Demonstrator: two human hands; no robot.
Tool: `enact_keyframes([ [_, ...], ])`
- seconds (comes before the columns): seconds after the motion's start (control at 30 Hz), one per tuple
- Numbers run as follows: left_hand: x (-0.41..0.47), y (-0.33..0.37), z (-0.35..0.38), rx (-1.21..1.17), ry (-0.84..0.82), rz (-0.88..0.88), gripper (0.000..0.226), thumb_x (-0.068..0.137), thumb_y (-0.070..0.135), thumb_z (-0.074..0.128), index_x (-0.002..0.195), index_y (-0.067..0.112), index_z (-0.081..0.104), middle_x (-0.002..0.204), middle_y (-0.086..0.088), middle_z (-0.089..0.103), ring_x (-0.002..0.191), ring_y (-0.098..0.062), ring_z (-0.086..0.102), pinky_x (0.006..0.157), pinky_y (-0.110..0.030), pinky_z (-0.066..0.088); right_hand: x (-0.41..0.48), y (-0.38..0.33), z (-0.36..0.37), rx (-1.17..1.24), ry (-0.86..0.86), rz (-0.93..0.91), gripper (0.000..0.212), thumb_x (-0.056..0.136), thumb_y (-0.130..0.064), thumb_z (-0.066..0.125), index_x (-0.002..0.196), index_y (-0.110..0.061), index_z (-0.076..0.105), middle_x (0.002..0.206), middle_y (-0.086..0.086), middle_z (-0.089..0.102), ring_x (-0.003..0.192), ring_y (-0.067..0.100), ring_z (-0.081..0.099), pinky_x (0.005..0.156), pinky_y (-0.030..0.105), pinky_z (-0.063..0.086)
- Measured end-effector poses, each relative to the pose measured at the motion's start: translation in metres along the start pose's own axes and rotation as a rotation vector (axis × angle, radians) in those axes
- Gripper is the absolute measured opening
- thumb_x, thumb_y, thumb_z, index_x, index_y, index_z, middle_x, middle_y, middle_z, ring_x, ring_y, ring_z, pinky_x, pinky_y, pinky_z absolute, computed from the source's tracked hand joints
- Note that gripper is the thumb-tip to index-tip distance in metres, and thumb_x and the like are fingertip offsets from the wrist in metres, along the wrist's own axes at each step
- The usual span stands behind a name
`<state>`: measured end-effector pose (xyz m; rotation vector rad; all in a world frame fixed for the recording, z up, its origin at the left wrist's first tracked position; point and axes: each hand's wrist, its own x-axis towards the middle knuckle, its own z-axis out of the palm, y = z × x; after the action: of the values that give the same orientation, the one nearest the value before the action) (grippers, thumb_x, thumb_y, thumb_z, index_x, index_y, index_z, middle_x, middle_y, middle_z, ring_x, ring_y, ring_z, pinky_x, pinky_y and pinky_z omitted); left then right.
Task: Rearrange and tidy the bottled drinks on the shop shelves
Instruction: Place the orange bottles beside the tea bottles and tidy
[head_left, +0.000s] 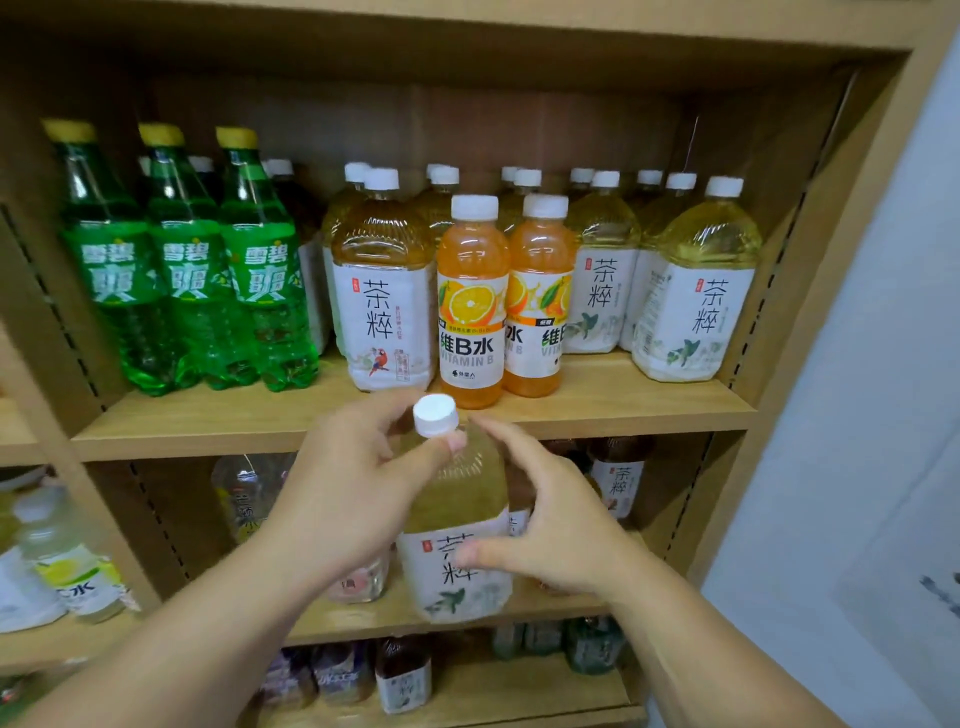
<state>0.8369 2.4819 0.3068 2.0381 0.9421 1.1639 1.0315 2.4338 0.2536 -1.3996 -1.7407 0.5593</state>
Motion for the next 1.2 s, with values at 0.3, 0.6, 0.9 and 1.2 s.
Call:
enact_keyframes([
  [0.3, 0.057, 0.085, 0.031, 0.169, 0.100, 0.302, 0.034, 0.089, 0.050, 0.070, 0.119, 0.033, 0.068, 0.109, 0.022, 0.067, 0.100, 0.001, 0.062, 0.083, -0.025, 0.052, -0.011, -0.029, -0.082, 0.180, 0.448, -0.047, 0.096, 0.065, -0.035, 0.094, 0.142, -0.047, 0.037, 0.134, -0.021, 0.058, 0.121, -0.002, 0.059, 0.098, 0.027, 0.052],
  [0.6, 0.075, 0.013, 0.047, 0.505, 0.361, 0.172, 0.072, 0.080, 0.047, 0.078, 0.142, 0.036, 0.044, 0.158, -0.008, 0.025, 0.142, -0.033, 0.031, 0.110, -0.052, 0.039, 0.019, -0.021, -0.130, 0.183, 0.704, -0.015, 0.073, 0.069, -0.025, 0.094, 0.114, -0.041, 0.038, 0.110, -0.005, 0.071, 0.094, 0.011, 0.075, 0.086, 0.049, 0.061],
  [0.9, 0.079, -0.005, 0.057, 0.462, 0.288, 0.179, 0.090, 0.082, 0.033, 0.080, 0.154, 0.039, 0.027, 0.159, -0.003, 0.025, 0.145, -0.025, 0.032, 0.111, -0.047, 0.041, 0.051, -0.002, -0.129, 0.110, 0.780, -0.014, 0.078, 0.073, -0.032, 0.092, 0.127, -0.035, 0.035, 0.112, -0.014, 0.066, 0.094, -0.004, 0.069, 0.084, 0.027, 0.060],
  [1.2, 0.075, -0.032, 0.066, 0.553, 0.212, 0.189, 0.093, 0.086, 0.032, 0.076, 0.156, 0.045, 0.015, 0.162, -0.003, 0.016, 0.144, -0.031, 0.035, 0.104, -0.049, 0.049, 0.037, 0.020, -0.123, -0.199, 0.852, 0.081, 0.090, 0.083, -0.053, 0.077, 0.158, -0.035, 0.031, 0.136, -0.009, 0.046, 0.123, 0.007, 0.050, 0.102, 0.039, 0.054],
])
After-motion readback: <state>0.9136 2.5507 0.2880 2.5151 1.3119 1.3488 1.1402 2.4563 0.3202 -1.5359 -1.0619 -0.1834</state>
